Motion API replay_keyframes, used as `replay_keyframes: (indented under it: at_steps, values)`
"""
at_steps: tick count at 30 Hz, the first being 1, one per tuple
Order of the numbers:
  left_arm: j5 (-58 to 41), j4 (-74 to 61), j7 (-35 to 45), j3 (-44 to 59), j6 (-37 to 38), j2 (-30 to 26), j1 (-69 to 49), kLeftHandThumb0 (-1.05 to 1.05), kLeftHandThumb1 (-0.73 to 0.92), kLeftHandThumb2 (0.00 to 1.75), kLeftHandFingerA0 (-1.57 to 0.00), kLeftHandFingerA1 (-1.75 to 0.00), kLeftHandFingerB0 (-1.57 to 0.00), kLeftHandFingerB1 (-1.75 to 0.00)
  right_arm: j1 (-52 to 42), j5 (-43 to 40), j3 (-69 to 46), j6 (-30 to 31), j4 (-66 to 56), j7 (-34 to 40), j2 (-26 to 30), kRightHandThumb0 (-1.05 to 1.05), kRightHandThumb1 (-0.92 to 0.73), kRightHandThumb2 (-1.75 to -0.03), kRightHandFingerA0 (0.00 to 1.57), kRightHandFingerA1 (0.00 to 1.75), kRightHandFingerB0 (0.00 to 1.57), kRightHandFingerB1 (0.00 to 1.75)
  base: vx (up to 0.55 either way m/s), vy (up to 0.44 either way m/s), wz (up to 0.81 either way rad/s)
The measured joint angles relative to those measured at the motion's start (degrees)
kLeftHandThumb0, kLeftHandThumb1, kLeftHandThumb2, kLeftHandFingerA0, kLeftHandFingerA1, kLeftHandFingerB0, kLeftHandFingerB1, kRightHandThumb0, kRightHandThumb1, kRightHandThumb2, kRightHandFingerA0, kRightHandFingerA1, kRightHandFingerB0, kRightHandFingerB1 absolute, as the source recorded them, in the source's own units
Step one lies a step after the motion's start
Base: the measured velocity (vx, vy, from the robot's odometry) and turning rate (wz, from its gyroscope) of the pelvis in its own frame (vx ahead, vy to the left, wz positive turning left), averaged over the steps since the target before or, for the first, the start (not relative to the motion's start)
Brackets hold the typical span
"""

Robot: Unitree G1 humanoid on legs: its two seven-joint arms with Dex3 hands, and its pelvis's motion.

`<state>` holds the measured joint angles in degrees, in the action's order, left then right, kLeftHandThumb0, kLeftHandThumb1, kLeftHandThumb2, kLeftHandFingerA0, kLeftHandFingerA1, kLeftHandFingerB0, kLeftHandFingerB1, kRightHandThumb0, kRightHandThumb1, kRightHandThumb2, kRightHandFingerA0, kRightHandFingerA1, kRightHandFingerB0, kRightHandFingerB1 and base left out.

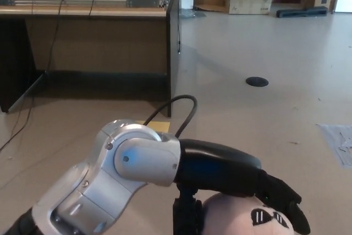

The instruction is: The robot extends its left hand to pick up an emotional support dumpling from the palm of a person and brings its hand down by its side. Then it extends its arm again to hand the dumpling back to the person.

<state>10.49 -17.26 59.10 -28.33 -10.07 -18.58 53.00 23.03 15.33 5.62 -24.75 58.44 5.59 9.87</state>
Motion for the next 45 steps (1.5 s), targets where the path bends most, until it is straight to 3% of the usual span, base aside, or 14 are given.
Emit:
replay_keyframes:
  at_steps: [13,14,16,18,19,20,21,22,23,24,25,28,34,45]
  values:
    - [-1.99,-0.61,-5.05,7.57,-3.86,3.76,-4.11,-0.06,-0.01,0.41,-0.81,-0.52,-0.71,-0.41,0.0,0.22,-0.01,0.1,0.04,0.05,0.0,-0.51,-0.73,-0.63,0.58,0.5,0.47,0.39,0.0,0.0,0.0]
    - [-2.46,-0.58,-5.34,8.4,-4.81,4.03,-4.33,-0.25,0.69,0.63,-0.96,-1.02,-0.94,-0.65,0.0,0.23,-0.01,0.1,0.04,0.05,0.0,-0.79,-0.84,-0.65,0.71,0.86,0.6,0.57,0.0,0.0,0.0]
    - [-3.16,-0.42,-5.48,9.6,-6.56,4.31,-4.43,-0.25,0.69,0.63,-0.99,-1.01,-0.94,-0.66,0.0,0.34,0.06,-0.07,0.03,0.49,-0.05,-0.61,-0.76,-0.63,0.93,0.7,0.77,0.53,0.0,0.0,0.0]
    - [-4.14,-0.02,-5.5,10.46,-8.18,4.81,-4.55,-0.2,0.68,0.66,-0.97,-1.01,-0.95,-0.67,-0.01,0.28,-0.08,-1.02,0.16,0.7,-0.06,-0.52,-0.73,-0.62,0.92,0.94,0.89,0.53,0.0,0.0,0.0]
    - [-4.56,0.17,-5.5,10.79,-8.94,5.01,-4.61,-0.18,0.68,0.64,-0.98,-0.98,-0.95,-0.63,-0.02,0.27,-0.12,-1.51,0.17,0.77,-0.07,-0.55,-0.63,-1.05,0.88,0.85,0.77,0.7,0.0,0.0,0.0]
    - [-5.06,0.4,-5.5,11.18,-9.77,5.24,-4.67,-0.18,0.68,0.64,-0.98,-0.98,-0.95,-0.63,-0.06,0.21,-0.24,-2.07,0.17,0.77,-0.08,-0.55,-0.63,-1.05,0.88,0.85,0.77,0.7,0.0,0.0,0.0]
    - [-5.46,0.56,-5.5,11.55,-10.63,5.49,-4.78,-0.17,0.69,0.64,-0.99,-0.99,-0.95,-0.63,-0.06,0.17,-0.34,-2.58,0.23,0.77,-0.11,-0.54,-0.73,-0.62,0.92,0.74,0.82,0.57,0.0,0.0,0.0]
    - [-5.91,0.72,-5.5,11.87,-11.46,5.73,-4.92,-0.17,0.69,0.63,-0.99,-0.99,-0.95,-0.62,-0.06,0.14,-0.44,-3.02,0.33,0.77,-0.15,-0.59,-0.75,-0.62,0.91,0.85,0.84,0.56,0.0,0.0,0.0]
    - [-6.42,0.86,-5.5,12.18,-12.28,5.96,-5.08,-0.17,0.7,0.63,-0.99,-1.0,-0.95,-0.62,-0.06,0.11,-0.52,-3.4,0.46,0.77,-0.19,-0.48,-0.6,-1.03,0.85,0.85,0.74,0.7,0.0,0.0,0.0]
    - [-6.97,1.04,-5.51,12.58,-13.29,6.25,-5.36,-0.17,0.7,0.63,-0.99,-1.0,-0.95,-0.62,-0.06,0.07,-0.6,-3.73,0.57,0.77,-0.24,-0.48,-0.6,-1.03,0.85,0.85,0.74,0.7,0.0,0.0,0.0]
    - [-7.34,1.19,-5.54,12.92,-14.0,6.48,-5.62,-0.17,0.69,0.63,-0.99,-1.0,-0.95,-0.62,-0.05,0.07,-0.62,-3.91,0.67,0.79,-0.26,-0.49,-0.75,-0.63,0.92,0.78,0.81,0.53,0.0,0.0,0.0]
    - [-8.75,1.47,-6.05,13.91,-16.81,7.29,-7.03,-0.16,0.7,0.61,-0.98,-0.98,-0.96,-0.6,-0.05,0.14,-0.64,-4.62,0.76,1.08,-0.24,-0.5,-0.74,-0.62,0.95,0.87,0.84,0.57,0.0,0.0,0.0]
    - [-11.27,0.51,-8.87,16.59,-21.02,10.01,-11.4,-0.12,0.69,0.6,-1.03,-0.99,-0.94,-0.66,0.11,0.22,-0.74,-6.05,0.82,1.34,-0.09,-0.61,-0.75,-0.64,0.96,0.57,0.61,0.44,0.0,0.0,0.0]
    - [-20.79,-0.44,-15.54,36.62,-28.03,14.84,-12.17,-0.21,0.73,0.62,-0.94,-0.88,-0.94,-0.53,0.66,0.35,-0.68,-5.06,0.6,1.83,-0.15,-0.55,-0.74,-0.63,1.01,0.63,0.68,0.45,0.0,0.0,0.0]
